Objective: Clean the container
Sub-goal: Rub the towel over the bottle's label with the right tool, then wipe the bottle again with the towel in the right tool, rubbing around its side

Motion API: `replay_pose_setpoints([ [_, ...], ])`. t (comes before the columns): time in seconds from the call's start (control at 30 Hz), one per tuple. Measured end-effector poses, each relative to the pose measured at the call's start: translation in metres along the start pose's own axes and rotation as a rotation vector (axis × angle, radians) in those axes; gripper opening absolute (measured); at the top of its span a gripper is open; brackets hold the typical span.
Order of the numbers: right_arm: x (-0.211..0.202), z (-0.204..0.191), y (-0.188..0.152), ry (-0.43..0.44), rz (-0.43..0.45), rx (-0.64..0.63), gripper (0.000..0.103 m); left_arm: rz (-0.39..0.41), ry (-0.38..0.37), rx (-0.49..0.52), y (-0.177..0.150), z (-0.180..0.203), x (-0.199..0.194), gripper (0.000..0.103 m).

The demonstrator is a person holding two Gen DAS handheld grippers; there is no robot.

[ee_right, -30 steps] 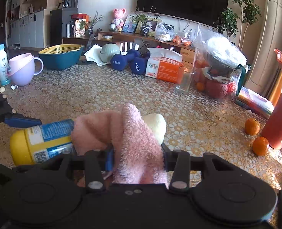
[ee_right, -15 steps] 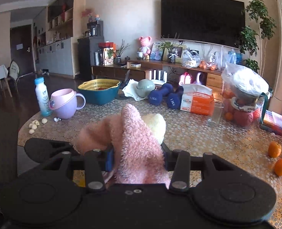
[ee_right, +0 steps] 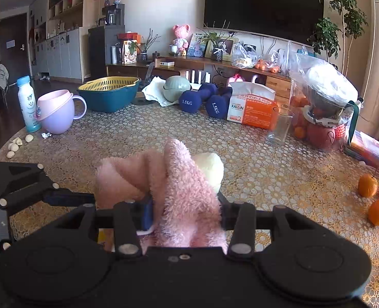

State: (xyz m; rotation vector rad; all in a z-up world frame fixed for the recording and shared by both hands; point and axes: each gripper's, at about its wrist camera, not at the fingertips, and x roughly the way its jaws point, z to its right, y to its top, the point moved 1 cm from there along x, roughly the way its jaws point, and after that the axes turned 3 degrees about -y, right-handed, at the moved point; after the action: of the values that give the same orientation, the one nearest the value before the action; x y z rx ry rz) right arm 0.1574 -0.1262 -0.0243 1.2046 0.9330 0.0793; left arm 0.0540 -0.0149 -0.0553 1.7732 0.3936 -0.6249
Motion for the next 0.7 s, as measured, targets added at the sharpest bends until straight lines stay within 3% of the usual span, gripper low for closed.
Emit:
replay_pose_setpoints([
  [0.17,0.003,0.005,-0.008,-0.039,-0.016,0.009,0.044,-0.029,-0.013,-0.032,-0.011,-0.003,0.000,0.074],
  [0.37,0.001,0.019,-0.026,-0.151,-0.082,-0.002,0.044,-0.020,-0.009,-0.042,-0.014,-0.003,-0.002,0.074],
  [0.5,-0.023,0.033,-0.025,-0.197,-0.048,0.065,0.044,-0.003,-0.013,-0.038,-0.013,-0.001,-0.005,0.073],
  [0.63,-0.052,0.036,-0.023,-0.153,0.020,0.147,0.044,-0.003,-0.001,-0.013,-0.012,0.004,-0.004,0.063],
  [0.7,-0.064,0.030,-0.020,-0.104,0.059,0.161,0.044,-0.005,0.003,-0.010,-0.012,0.005,-0.004,0.063],
])
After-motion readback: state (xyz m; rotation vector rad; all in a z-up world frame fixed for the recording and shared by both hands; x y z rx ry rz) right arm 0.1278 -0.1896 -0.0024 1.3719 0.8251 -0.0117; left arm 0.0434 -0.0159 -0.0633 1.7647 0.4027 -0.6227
